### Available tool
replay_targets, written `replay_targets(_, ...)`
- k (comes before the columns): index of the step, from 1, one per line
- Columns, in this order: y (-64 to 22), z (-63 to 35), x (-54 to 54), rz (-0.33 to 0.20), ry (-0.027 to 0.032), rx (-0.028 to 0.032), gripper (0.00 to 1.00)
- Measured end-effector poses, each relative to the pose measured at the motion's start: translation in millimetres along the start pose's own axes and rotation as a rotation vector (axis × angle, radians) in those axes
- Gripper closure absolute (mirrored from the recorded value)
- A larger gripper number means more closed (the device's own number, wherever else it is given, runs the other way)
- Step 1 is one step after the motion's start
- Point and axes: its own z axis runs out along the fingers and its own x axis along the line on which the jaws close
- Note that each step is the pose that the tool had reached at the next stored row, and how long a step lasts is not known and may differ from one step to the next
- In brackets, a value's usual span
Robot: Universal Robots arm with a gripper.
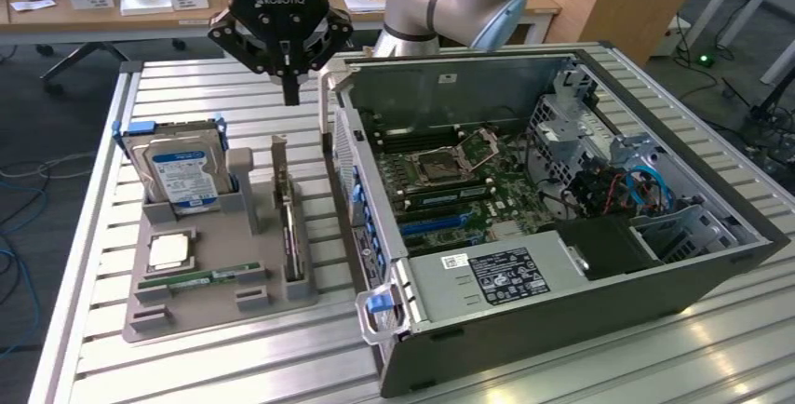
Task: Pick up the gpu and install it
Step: 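Reach for the gpu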
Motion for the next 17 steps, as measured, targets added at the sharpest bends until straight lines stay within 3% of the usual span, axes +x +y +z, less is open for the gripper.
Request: replay_targets(17, -0.4, -0.1, 5.1, 0.0, 0.0001, 0.0, 0.89)
